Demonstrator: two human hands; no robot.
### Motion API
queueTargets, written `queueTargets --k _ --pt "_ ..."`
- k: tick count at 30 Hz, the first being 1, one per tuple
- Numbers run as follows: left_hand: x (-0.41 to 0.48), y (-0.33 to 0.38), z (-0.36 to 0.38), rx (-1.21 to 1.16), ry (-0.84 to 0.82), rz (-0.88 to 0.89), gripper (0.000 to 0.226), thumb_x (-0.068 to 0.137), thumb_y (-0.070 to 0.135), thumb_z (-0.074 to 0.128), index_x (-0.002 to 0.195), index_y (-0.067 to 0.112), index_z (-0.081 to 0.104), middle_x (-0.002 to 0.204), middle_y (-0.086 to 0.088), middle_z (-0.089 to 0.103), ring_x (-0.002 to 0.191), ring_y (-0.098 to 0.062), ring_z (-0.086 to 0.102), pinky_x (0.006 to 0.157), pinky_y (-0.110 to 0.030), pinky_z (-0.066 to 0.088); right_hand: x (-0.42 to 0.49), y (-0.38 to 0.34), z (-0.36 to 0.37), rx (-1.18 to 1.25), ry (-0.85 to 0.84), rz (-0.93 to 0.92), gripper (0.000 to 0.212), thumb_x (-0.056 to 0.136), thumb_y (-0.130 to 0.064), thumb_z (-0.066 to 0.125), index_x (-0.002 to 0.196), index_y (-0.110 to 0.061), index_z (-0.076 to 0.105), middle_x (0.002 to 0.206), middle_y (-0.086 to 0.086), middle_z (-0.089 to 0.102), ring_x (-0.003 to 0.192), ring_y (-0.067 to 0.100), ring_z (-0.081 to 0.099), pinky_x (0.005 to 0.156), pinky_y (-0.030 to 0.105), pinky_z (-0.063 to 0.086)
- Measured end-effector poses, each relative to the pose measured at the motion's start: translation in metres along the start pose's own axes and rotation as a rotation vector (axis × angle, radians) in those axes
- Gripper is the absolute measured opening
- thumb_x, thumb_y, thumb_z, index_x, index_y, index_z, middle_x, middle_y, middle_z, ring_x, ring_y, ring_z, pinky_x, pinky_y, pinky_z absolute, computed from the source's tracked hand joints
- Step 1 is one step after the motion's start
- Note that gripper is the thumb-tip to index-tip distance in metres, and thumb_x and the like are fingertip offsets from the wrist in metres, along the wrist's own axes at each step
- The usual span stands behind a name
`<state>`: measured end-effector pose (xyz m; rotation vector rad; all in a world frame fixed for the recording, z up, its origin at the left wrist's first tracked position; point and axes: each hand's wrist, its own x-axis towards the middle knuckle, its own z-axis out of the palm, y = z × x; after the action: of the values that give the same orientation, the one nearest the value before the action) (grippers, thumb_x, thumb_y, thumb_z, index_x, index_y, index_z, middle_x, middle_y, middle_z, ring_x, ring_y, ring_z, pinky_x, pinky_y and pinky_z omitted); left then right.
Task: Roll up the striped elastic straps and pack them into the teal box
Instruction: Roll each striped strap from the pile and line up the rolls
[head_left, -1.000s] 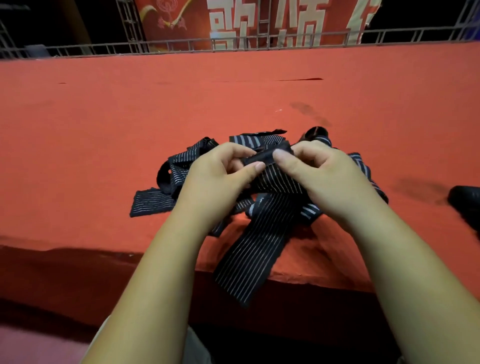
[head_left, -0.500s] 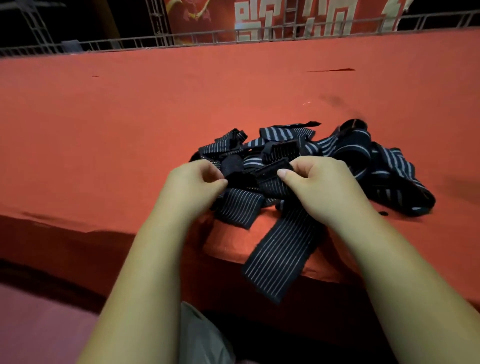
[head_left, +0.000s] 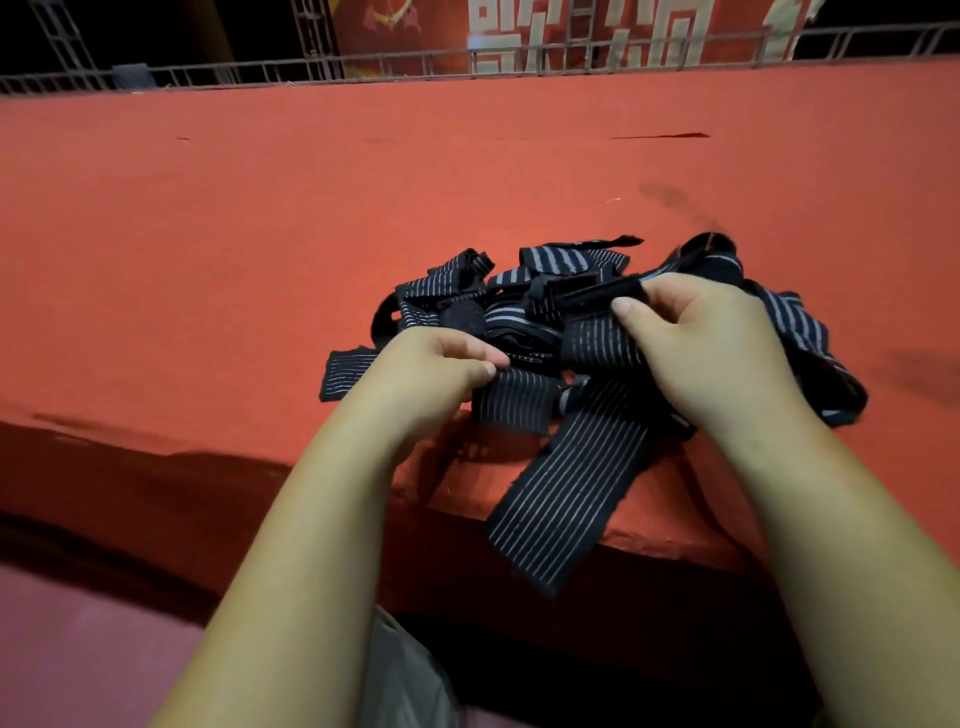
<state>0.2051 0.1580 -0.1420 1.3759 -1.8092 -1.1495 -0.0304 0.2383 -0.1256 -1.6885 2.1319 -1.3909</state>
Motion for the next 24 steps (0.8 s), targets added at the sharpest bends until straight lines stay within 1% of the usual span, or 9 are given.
queueTargets --k 3,6,10,12,15,18,19,21,24 --pt "-0.007 0.013 0.004 -0.114 0.042 0.108 0.019 0.102 0.010 0.070 0.103 0.023 0.084 0.083 0.011 0.077 0.063 0.003 0.065 0.058 -0.014 0.048 0.000 0.003 -0.014 0.045 0.040 0.024 0.019 0.103 -0.038 0.067 0.094 -0.023 0.075 0.084 -0.011 0.075 0.083 0.004 0.068 0.070 0.028 0.049" --pt "-0.009 0.021 0.009 -0.237 0.083 0.230 0.020 0.100 0.011 0.073 0.107 0.026 0.084 0.092 -0.006 0.078 0.077 -0.006 0.070 0.068 -0.022 0.053 -0.002 0.002 -0.027 0.117 -0.024 0.040 0.018 0.104 -0.037 0.066 0.095 -0.025 0.075 0.084 -0.016 0.076 0.074 -0.005 0.066 0.064 0.018 0.046" --pt "-0.009 0.030 0.017 -0.415 0.104 0.305 0.022 0.097 0.010 0.075 0.110 0.025 0.084 0.096 -0.006 0.075 0.089 -0.019 0.070 0.081 -0.042 0.057 -0.006 0.002 -0.043 0.341 -0.252 0.047 0.019 0.094 -0.032 0.070 0.096 -0.015 0.078 0.095 -0.005 0.077 0.086 0.012 0.072 0.085 0.047 0.056" --pt "-0.009 0.038 0.020 -0.595 0.102 0.283 0.022 0.098 0.003 0.072 0.112 0.016 0.082 0.103 -0.010 0.080 0.095 -0.021 0.075 0.087 -0.039 0.062 -0.008 0.002 -0.051 0.397 -0.308 0.001 0.028 0.086 -0.030 0.067 0.094 -0.006 0.077 0.113 -0.012 0.074 0.105 0.017 0.070 0.105 0.056 0.051" --pt "-0.008 0.051 0.025 -0.864 0.049 0.203 0.021 0.099 -0.007 0.066 0.115 0.004 0.077 0.098 -0.011 0.080 0.087 -0.019 0.078 0.074 -0.025 0.062 -0.010 0.007 -0.058 0.406 -0.392 -0.082 0.030 0.092 -0.023 0.072 0.092 0.007 0.074 0.139 -0.024 0.065 0.128 0.009 0.063 0.117 0.057 0.044" --pt "-0.007 0.059 0.032 -0.960 -0.004 0.194 0.021 0.099 -0.007 0.067 0.116 0.002 0.075 0.098 -0.014 0.081 0.086 -0.020 0.078 0.072 -0.024 0.062 -0.014 0.007 -0.056 0.322 -0.425 -0.206 0.012 0.100 -0.018 0.074 0.096 -0.014 0.084 0.147 -0.030 0.058 0.136 -0.002 0.056 0.119 0.045 0.042" --pt "-0.007 0.061 0.035 -0.961 -0.017 0.193 0.020 0.098 -0.006 0.068 0.115 0.002 0.075 0.100 -0.014 0.081 0.087 -0.020 0.079 0.072 -0.023 0.061 -0.014 0.006 -0.053 0.289 -0.416 -0.254 0.013 0.100 -0.018 0.074 0.099 -0.020 0.086 0.147 -0.028 0.059 0.137 0.000 0.056 0.118 0.042 0.042" --pt "-0.007 0.063 0.039 -0.934 -0.044 0.184 0.019 0.098 -0.003 0.070 0.114 0.003 0.077 0.103 -0.014 0.081 0.088 -0.018 0.078 0.072 -0.021 0.060 -0.015 0.004 -0.045 0.243 -0.358 -0.329 0.015 0.103 -0.015 0.071 0.106 -0.019 0.086 0.139 -0.021 0.068 0.131 0.005 0.063 0.111 0.037 0.048" --pt "-0.006 0.063 0.041 -0.835 -0.067 0.189 0.015 0.100 0.004 0.070 0.112 0.008 0.080 0.108 -0.011 0.082 0.097 -0.017 0.078 0.086 -0.028 0.061 -0.016 0.005 -0.036 0.359 -0.207 -0.209 0.017 0.103 -0.015 0.070 0.102 -0.025 0.085 0.107 -0.019 0.079 0.103 0.000 0.071 0.089 0.024 0.053"
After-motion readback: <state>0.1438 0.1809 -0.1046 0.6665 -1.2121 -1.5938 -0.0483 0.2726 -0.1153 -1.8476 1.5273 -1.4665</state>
